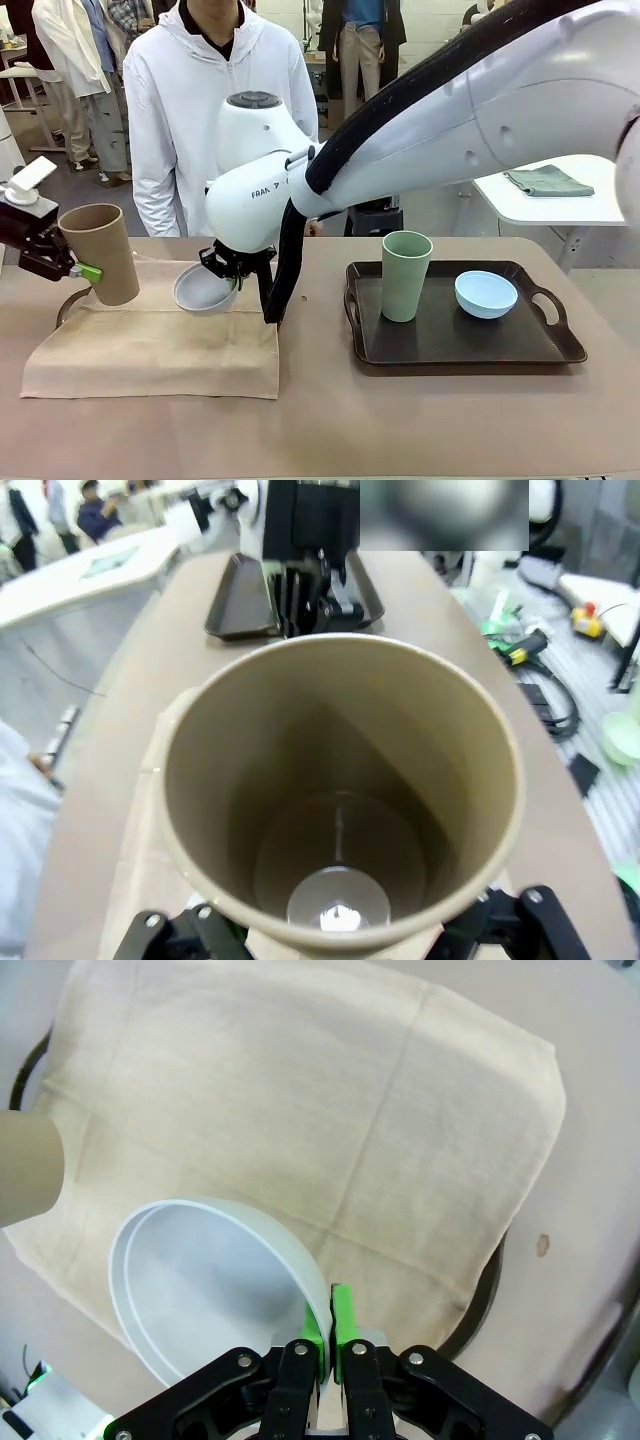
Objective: Set up a tray with a mat and arrange the tableware.
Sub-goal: Place the Picnic Bowl and Reusable plastic cup back onto the Handle tray in front of the human's position.
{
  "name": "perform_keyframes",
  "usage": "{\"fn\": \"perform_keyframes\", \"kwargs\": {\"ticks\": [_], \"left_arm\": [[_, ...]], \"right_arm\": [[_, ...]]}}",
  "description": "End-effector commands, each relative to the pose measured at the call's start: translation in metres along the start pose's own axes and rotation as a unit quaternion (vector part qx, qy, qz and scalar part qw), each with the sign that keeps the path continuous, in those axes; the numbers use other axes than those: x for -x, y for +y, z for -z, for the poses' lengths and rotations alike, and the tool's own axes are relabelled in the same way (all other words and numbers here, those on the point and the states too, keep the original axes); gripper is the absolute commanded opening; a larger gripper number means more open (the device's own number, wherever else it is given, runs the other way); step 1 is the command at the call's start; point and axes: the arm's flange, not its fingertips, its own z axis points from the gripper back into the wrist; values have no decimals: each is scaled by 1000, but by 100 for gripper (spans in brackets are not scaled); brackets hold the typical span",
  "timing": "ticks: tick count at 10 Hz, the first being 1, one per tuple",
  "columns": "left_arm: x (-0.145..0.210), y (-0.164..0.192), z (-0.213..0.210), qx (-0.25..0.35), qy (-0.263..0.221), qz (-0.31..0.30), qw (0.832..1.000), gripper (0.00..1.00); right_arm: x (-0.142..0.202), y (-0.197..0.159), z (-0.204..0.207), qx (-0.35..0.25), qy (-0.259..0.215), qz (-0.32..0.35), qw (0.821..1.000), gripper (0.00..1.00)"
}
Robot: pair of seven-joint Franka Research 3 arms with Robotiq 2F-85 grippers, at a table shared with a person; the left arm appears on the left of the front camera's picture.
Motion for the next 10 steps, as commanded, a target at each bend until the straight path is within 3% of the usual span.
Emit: {"fn": "perform_keyframes", "kwargs": {"ticks": [1, 10], "left_arm": [[16, 1, 14, -11, -17, 27, 999, 86], [51, 30, 42, -16, -11, 35, 999, 86]], "right_arm": [[-2, -3, 12, -3, -10, -11, 1000, 5], [-14, -31, 59, -42, 4, 0, 999, 5]]}}
